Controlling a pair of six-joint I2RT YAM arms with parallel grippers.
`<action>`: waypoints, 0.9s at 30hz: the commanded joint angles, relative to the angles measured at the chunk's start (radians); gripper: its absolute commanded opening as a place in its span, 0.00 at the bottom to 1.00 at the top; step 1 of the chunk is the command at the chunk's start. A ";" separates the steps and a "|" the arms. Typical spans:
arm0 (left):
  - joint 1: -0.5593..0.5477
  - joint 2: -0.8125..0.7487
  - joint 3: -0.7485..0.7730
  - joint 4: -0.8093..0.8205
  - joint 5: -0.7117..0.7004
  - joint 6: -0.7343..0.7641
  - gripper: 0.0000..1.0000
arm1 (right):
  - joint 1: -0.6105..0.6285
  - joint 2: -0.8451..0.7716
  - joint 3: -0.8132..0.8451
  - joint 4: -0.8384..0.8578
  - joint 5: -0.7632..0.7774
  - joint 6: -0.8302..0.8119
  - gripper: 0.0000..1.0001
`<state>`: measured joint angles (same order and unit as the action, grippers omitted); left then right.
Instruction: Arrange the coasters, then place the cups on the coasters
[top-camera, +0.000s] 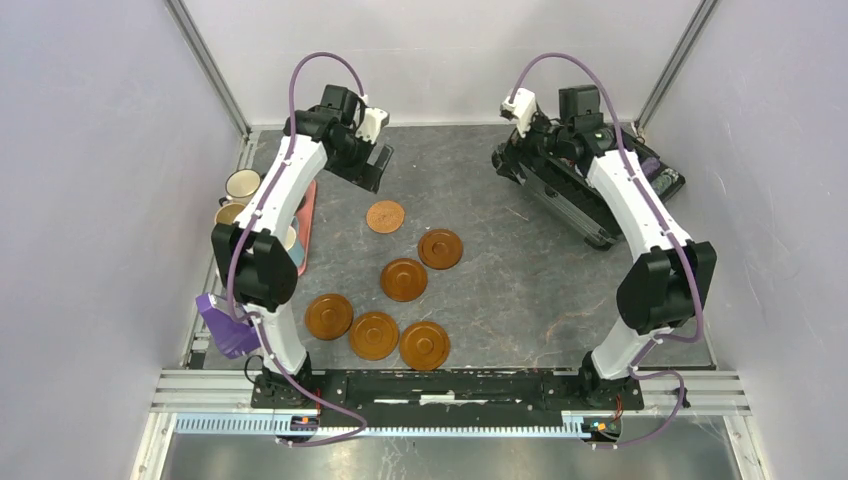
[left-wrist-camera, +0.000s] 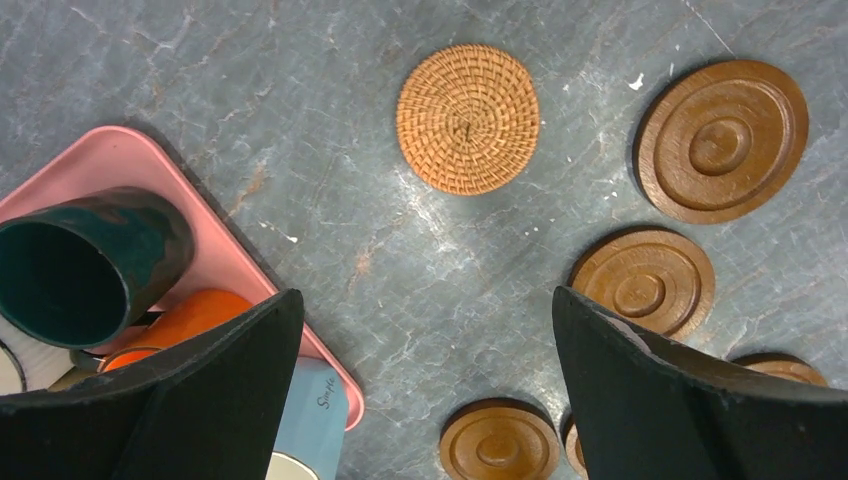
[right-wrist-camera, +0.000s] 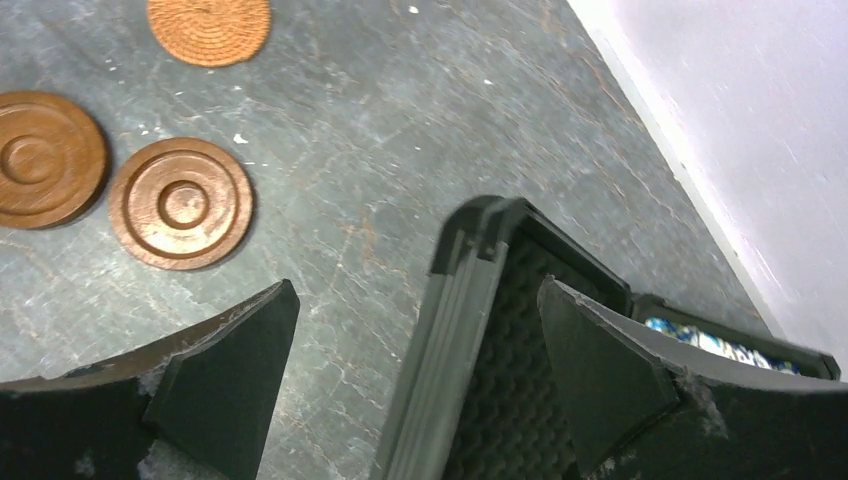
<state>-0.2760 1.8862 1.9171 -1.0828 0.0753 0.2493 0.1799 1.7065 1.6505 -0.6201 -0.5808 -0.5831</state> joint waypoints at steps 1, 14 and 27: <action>0.031 -0.078 -0.033 -0.020 0.111 0.068 1.00 | 0.052 -0.061 -0.029 -0.052 -0.064 -0.069 0.98; 0.184 -0.319 -0.464 -0.021 0.322 0.405 1.00 | 0.304 -0.118 -0.260 -0.108 -0.013 -0.260 0.98; 0.240 -0.649 -0.925 0.127 0.475 0.624 1.00 | 0.419 -0.279 -0.701 0.162 0.170 -0.182 0.98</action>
<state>-0.0345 1.3159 1.0996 -1.0382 0.4793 0.7380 0.5606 1.4769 0.9825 -0.5888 -0.4870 -0.8005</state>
